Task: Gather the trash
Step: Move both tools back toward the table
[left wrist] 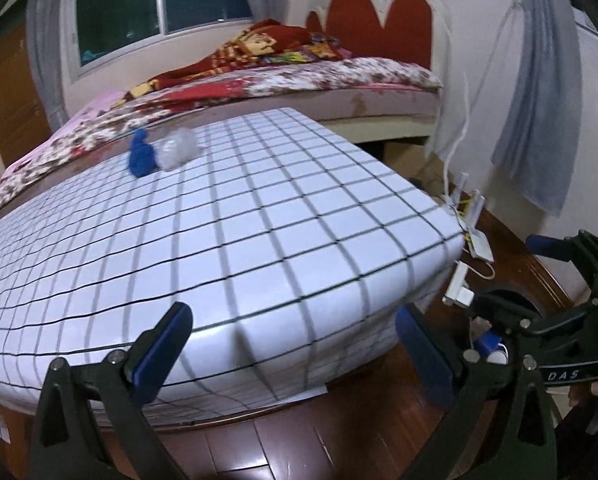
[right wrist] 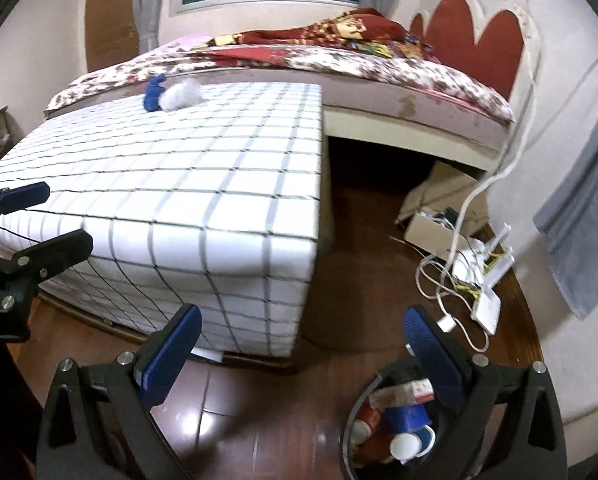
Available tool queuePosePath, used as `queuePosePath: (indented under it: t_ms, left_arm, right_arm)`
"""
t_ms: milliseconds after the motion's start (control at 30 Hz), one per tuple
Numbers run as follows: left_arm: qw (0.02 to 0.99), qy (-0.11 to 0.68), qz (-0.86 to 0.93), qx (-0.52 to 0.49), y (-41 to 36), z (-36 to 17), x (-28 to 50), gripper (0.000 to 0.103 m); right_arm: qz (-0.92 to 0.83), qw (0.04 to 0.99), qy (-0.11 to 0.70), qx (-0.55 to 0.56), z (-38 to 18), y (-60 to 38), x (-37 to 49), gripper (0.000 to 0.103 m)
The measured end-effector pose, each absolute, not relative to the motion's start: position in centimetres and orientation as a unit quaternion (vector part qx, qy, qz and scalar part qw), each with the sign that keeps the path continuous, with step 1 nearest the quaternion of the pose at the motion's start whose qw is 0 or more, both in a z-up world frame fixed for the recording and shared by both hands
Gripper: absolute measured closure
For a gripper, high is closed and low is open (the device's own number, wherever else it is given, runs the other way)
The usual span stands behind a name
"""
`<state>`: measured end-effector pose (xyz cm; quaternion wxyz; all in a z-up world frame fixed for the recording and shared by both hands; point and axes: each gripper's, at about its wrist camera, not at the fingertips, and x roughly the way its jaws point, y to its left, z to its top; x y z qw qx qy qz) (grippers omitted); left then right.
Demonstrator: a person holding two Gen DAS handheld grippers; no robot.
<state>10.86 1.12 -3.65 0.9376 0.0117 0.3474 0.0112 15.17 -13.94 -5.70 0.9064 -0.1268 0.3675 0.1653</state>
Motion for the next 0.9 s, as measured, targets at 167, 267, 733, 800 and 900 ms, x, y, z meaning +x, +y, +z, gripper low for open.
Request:
queuePosePath:
  t_ms: [167, 267, 733, 800, 900]
  left_arm:
    - [0.939, 0.342, 0.037, 0.001, 4.0, -3.3, 10.6, 0.001]
    - [0.940, 0.338, 0.053, -0.005, 6.0, -3.0, 10.5, 0.001]
    - [0.934, 0.335, 0.119, -0.024, 13.9, -3.4, 10.7, 0.001]
    - [0.934, 0.334, 0.123, -0.026, 14.6, -3.4, 10.8, 0.001]
    - [0.934, 0.333, 0.130, -0.031, 15.9, -3.6, 11.2, 0.001]
  right_arm:
    - [0.184, 0.911, 0.348, -0.121, -4.7, -11.1, 15.7, 0.001]
    - [0.196, 0.912, 0.341, -0.112, -4.3, -9.3, 16.1, 0.001]
    - [0.245, 0.905, 0.323, -0.130, -4.1, -1.5, 17.2, 0.001]
    - [0.248, 0.905, 0.321, -0.131, -4.1, -0.6, 17.6, 0.001]
    - [0.251, 0.905, 0.316, -0.138, -3.8, 0.6, 18.2, 0.001]
